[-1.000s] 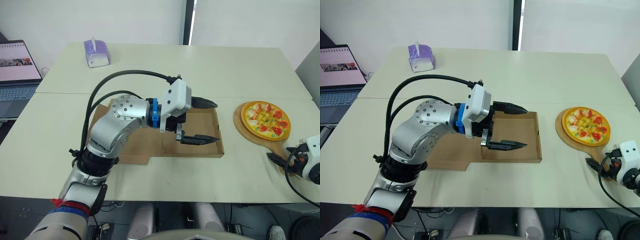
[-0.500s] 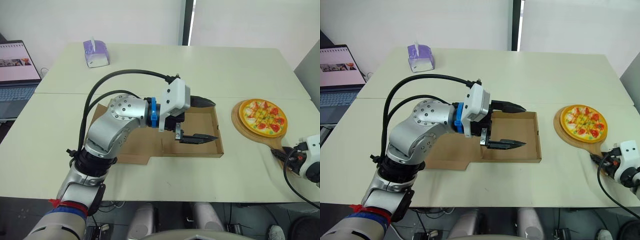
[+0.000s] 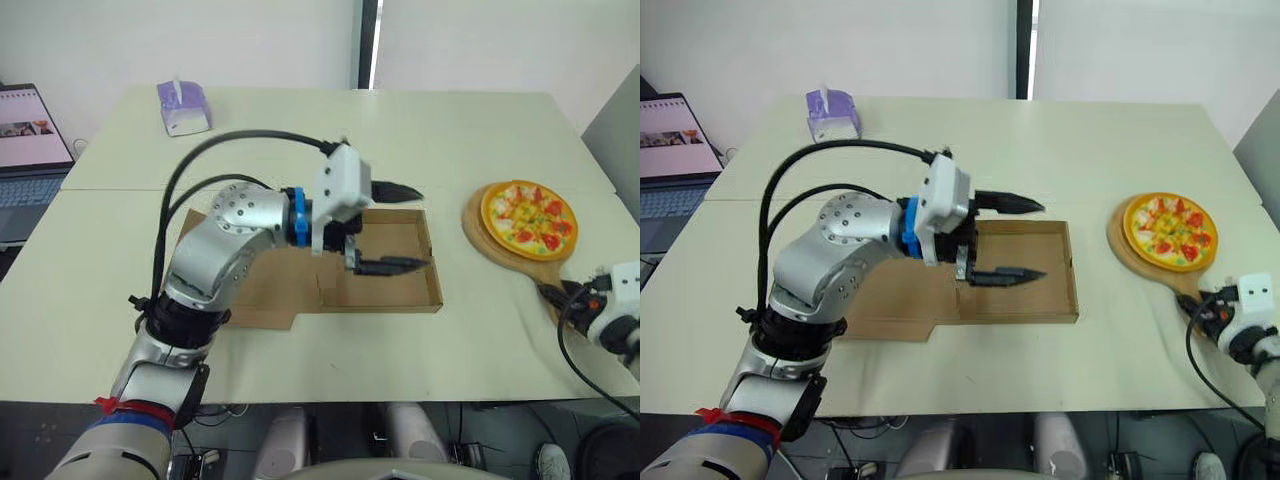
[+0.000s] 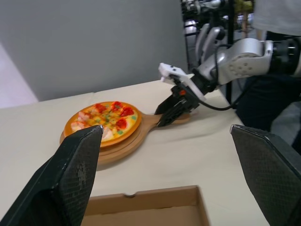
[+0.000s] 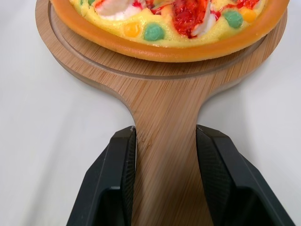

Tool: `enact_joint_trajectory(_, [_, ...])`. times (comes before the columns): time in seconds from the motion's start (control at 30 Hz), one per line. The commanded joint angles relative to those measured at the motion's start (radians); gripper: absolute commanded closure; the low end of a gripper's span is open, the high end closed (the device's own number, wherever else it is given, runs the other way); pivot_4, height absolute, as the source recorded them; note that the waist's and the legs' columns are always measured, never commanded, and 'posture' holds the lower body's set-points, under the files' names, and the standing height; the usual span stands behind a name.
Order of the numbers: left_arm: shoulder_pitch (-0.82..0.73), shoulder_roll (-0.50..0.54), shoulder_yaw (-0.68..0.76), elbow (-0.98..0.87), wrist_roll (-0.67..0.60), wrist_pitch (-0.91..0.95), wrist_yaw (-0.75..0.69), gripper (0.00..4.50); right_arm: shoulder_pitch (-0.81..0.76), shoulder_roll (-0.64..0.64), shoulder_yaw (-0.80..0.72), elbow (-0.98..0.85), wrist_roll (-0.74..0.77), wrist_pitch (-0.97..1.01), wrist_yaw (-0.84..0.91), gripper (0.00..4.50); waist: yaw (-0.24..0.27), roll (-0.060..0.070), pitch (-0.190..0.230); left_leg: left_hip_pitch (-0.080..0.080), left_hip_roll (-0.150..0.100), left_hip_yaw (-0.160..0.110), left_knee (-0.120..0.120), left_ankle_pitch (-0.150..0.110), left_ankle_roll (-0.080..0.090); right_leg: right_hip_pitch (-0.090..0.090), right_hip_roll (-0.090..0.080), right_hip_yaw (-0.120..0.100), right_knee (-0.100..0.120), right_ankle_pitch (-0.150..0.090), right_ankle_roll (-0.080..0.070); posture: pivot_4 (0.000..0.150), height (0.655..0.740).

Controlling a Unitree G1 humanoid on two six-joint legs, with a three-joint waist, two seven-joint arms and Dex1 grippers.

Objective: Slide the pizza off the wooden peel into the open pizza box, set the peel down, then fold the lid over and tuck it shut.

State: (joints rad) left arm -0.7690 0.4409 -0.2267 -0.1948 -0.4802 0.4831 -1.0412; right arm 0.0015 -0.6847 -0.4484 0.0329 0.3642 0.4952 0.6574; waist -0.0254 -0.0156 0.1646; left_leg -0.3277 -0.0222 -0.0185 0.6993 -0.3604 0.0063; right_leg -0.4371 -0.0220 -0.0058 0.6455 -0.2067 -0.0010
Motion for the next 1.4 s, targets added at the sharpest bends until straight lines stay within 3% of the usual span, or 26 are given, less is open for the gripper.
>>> enact_joint_trajectory(0.03, [-0.047, 0.018, 0.059, 0.037, -0.003, -0.035, -0.02, 0.0, -0.109, -0.082, -0.005, -0.059, 0.025, -0.031, 0.051, 2.91, 0.0, 0.004, 0.001, 0.0, 0.0, -0.001, 0.0, 0.0, 0.0, 0.0, 0.0, 0.0, 0.0, 0.0, 0.0, 0.15, 0.74])
enact_joint_trajectory(0.37, [-0.1, 0.134, 0.143, 0.107, -0.024, -0.025, -0.099, 0.0, -0.332, -0.227, 0.191, -0.069, -0.002, -0.023, 0.221, 2.91, 0.008, 0.003, 0.002, -0.003, 0.0, -0.004, -0.001, 0.0, 0.0, -0.005, -0.001, -0.004, -0.001, 0.0, 0.0, 0.15, 0.74])
enact_joint_trajectory(0.63, [-0.078, 0.186, 0.167, 0.091, -0.023, 0.004, -0.103, 0.0, -0.448, -0.2, 0.314, -0.118, -0.018, -0.026, 0.267, 2.91, 0.02, 0.003, 0.002, -0.003, 0.0, -0.004, -0.001, 0.0, -0.001, -0.005, -0.002, -0.005, -0.001, 0.0, 0.0, 0.15, 0.74])
enact_joint_trajectory(0.83, [-0.054, 0.188, 0.162, 0.067, -0.016, 0.011, -0.09, 0.0, -0.445, -0.145, 0.349, -0.104, -0.086, -0.158, 0.23, 2.91, 0.024, 0.002, 0.002, -0.004, 0.0, -0.005, -0.001, 0.001, -0.002, -0.005, -0.003, -0.005, -0.001, 0.0, 0.0, 0.15, 0.74])
enact_joint_trajectory(1.4, [-0.024, 0.23, 0.169, 0.038, -0.007, 0.025, -0.083, 0.0, -0.39, -0.099, 0.35, -0.073, -0.131, -0.297, 0.246, 2.91, 0.024, 0.002, 0.003, -0.004, 0.0, -0.005, -0.001, 0.001, -0.003, -0.006, -0.003, -0.005, -0.001, 0.0, 0.0, 0.15, 0.74])
